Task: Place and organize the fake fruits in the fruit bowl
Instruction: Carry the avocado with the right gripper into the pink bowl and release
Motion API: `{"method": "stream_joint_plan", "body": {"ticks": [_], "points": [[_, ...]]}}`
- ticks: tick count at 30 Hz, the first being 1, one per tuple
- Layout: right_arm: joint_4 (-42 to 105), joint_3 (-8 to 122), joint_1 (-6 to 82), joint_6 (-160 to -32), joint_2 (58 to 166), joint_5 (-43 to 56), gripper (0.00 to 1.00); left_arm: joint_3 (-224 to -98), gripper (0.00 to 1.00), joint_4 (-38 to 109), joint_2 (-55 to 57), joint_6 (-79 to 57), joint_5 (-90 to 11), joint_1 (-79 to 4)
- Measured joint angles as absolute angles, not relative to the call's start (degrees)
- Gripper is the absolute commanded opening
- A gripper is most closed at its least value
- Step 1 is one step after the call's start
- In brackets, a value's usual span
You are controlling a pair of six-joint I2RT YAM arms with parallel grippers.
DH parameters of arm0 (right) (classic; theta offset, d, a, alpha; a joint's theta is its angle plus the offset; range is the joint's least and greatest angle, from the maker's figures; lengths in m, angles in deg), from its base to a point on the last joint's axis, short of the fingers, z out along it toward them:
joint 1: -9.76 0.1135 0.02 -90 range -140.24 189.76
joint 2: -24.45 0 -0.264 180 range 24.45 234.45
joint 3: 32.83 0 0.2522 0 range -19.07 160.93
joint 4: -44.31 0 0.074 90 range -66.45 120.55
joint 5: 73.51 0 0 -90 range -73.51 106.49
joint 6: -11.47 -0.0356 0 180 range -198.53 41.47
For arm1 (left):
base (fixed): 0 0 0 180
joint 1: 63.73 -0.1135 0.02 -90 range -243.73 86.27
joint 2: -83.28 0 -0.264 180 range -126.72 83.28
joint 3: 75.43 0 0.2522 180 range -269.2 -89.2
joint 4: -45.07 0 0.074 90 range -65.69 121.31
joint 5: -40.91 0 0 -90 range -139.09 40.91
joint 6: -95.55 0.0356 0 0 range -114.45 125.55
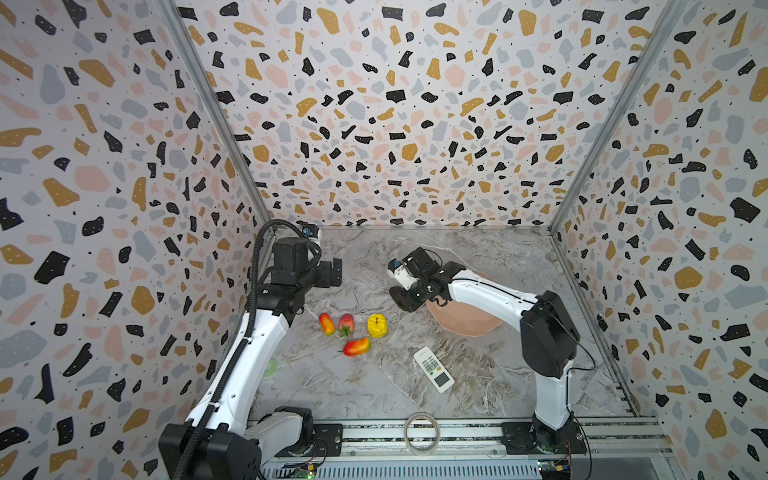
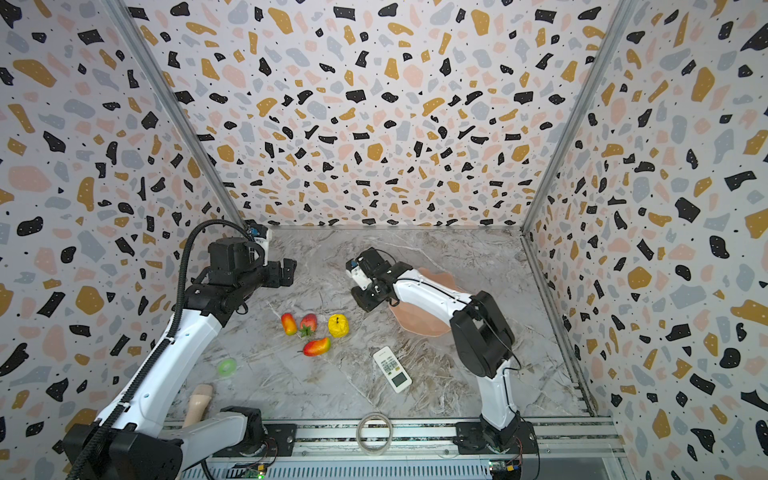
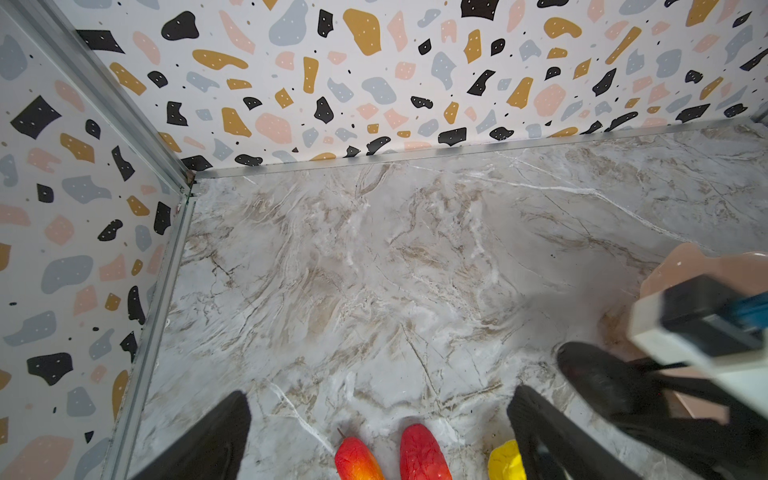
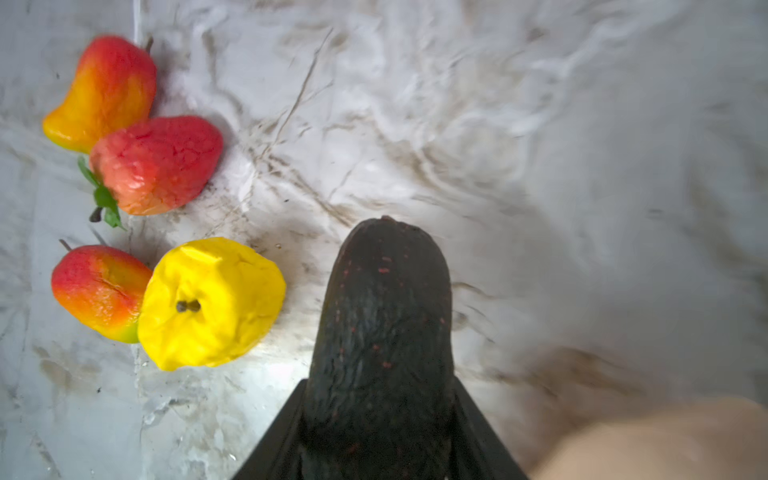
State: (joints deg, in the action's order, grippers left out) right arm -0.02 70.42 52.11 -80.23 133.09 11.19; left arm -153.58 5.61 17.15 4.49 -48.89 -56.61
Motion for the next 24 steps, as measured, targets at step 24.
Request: {"method": "stream_joint_plan", "body": {"ticks": [24], "points": [[2.3, 44.26, 34.67, -82.37, 121.26, 19.93, 0.23, -153.58, 1.0, 5.63, 17.15, 4.49, -47.64, -56.61]]}}
